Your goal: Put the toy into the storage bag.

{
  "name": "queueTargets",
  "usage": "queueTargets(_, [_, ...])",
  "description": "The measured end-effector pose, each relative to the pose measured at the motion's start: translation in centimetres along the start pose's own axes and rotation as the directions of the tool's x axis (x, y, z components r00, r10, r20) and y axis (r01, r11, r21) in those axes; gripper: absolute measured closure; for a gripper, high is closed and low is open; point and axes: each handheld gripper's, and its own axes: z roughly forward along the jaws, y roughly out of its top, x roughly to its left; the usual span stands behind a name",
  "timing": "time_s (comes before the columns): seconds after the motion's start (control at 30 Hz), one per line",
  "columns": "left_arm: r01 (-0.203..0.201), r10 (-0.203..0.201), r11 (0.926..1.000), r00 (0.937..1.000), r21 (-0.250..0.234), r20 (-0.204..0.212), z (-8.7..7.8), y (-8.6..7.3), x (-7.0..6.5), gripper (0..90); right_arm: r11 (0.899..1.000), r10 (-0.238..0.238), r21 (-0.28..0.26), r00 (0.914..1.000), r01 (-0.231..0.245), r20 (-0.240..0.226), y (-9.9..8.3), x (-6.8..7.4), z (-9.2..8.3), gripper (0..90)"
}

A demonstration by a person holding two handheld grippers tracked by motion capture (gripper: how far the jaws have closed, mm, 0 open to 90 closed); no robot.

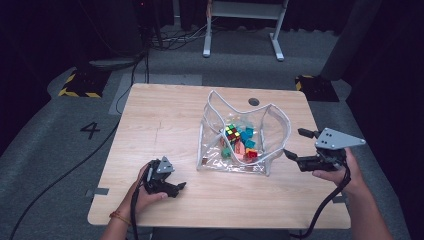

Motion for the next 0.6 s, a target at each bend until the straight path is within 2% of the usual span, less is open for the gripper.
queueTargets(0.23, [0.000, 0.000, 1.0000, 1.0000, 0.000, 0.001, 0.0, 0.0, 0.0, 12.5, 0.999, -0.013, 0.036, 0.9999, 0.013, 0.008, -1.8, 1.0, 0.7, 19.5])
queueTargets(0.6, [0.000, 0.000, 1.0000, 1.0000, 0.000, 0.001, 0.0, 0.0, 0.0, 12.6, 0.997, 0.008, 0.083, 0.9994, -0.011, 0.033, -4.5, 1.7, 1.7, 18.7])
